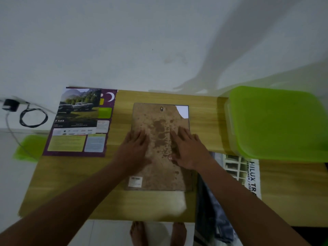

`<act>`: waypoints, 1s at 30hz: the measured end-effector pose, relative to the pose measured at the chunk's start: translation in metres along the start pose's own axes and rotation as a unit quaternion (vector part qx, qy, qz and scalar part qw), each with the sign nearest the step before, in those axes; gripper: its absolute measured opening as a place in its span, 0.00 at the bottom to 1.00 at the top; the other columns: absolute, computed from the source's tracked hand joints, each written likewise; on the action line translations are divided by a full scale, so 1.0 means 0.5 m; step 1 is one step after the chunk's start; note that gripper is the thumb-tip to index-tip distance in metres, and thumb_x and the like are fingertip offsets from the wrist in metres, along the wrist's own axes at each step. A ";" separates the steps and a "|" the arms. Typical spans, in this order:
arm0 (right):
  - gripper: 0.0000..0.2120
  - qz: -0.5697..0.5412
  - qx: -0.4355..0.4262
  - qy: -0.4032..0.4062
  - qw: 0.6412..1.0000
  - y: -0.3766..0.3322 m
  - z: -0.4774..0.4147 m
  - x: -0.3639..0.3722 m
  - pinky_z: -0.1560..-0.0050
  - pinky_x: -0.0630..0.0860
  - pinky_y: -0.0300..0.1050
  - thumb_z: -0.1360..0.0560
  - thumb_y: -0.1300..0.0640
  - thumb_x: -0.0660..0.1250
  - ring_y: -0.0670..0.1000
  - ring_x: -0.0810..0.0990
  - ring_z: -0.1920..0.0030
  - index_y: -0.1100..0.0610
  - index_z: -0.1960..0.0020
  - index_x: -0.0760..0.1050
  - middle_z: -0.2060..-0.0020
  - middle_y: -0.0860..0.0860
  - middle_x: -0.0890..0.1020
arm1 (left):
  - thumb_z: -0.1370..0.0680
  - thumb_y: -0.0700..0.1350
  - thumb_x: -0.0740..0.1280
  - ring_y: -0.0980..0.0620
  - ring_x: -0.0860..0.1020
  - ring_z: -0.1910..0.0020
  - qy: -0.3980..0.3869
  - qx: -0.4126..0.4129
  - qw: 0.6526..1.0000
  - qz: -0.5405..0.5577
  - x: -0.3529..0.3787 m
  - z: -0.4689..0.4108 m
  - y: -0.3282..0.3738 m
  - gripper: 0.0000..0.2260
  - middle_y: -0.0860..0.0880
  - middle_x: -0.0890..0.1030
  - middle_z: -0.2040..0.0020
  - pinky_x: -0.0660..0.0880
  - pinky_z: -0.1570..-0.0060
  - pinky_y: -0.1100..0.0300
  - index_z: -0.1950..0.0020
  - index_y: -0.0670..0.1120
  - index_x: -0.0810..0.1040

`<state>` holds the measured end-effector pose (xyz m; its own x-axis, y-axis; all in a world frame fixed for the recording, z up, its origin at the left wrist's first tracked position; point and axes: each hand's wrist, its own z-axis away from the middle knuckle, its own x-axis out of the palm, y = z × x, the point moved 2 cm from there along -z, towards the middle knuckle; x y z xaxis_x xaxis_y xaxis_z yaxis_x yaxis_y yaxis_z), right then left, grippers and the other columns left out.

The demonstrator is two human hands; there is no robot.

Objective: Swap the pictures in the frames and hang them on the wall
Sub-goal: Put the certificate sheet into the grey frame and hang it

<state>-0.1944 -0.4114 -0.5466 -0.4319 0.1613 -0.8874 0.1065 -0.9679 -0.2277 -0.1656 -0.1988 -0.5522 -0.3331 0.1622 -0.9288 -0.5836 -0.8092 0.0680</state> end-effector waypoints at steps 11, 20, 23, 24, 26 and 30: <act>0.47 -0.036 0.009 -0.023 0.999 -0.017 -0.016 0.001 0.23 0.45 0.62 0.25 0.41 0.69 0.57 0.41 0.20 0.51 0.19 0.42 0.20 0.54 0.43 | 0.30 0.67 0.68 0.43 0.43 0.22 -0.059 -0.019 0.997 -0.036 -0.063 -0.035 -0.050 0.50 0.40 0.44 0.21 0.43 0.25 0.40 0.21 0.45 0.44; 0.47 -0.027 0.006 -0.018 0.999 -0.005 -0.022 0.007 0.23 0.45 0.62 0.25 0.38 0.68 0.56 0.41 0.20 0.49 0.19 0.43 0.20 0.53 0.43 | 0.27 0.66 0.64 0.45 0.40 0.22 -0.115 -0.029 0.993 -0.009 -0.061 -0.065 -0.054 0.48 0.43 0.38 0.21 0.40 0.28 0.36 0.21 0.48 0.39; 0.47 -0.025 0.005 -0.016 1.000 0.000 -0.026 0.002 0.23 0.45 0.61 0.26 0.37 0.68 0.55 0.42 0.20 0.48 0.19 0.43 0.19 0.53 0.43 | 0.29 0.69 0.64 0.45 0.39 0.22 -0.100 -0.030 0.994 -0.019 -0.055 -0.066 -0.056 0.49 0.43 0.37 0.21 0.39 0.29 0.35 0.21 0.49 0.38; 0.47 -0.026 0.004 -0.015 1.000 0.001 -0.025 0.000 0.23 0.45 0.60 0.26 0.37 0.68 0.55 0.42 0.20 0.48 0.19 0.44 0.19 0.52 0.43 | 0.29 0.70 0.63 0.44 0.38 0.23 -0.094 -0.029 0.995 -0.028 -0.053 -0.065 -0.056 0.50 0.43 0.36 0.22 0.39 0.30 0.35 0.21 0.49 0.38; 0.47 -0.029 0.004 -0.012 0.999 0.003 -0.025 0.001 0.22 0.46 0.61 0.26 0.37 0.68 0.55 0.42 0.20 0.48 0.19 0.44 0.19 0.52 0.44 | 0.29 0.71 0.62 0.42 0.35 0.23 -0.081 -0.027 0.995 -0.045 -0.048 -0.066 -0.057 0.50 0.42 0.34 0.22 0.38 0.29 0.35 0.21 0.49 0.37; 0.47 -0.031 0.002 -0.010 0.999 0.002 -0.025 0.003 0.22 0.46 0.62 0.26 0.36 0.67 0.55 0.42 0.20 0.48 0.19 0.44 0.19 0.52 0.44 | 0.30 0.69 0.65 0.39 0.33 0.24 -0.097 -0.034 0.995 -0.012 -0.041 -0.078 -0.055 0.52 0.39 0.32 0.23 0.38 0.28 0.35 0.22 0.52 0.34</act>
<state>-0.1837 -0.4098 -0.5535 -0.4562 0.2169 -0.8630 0.0761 -0.9568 -0.2807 -0.1140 -0.2019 -0.5494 -0.4603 0.2816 -0.8419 -0.5440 -0.8389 0.0168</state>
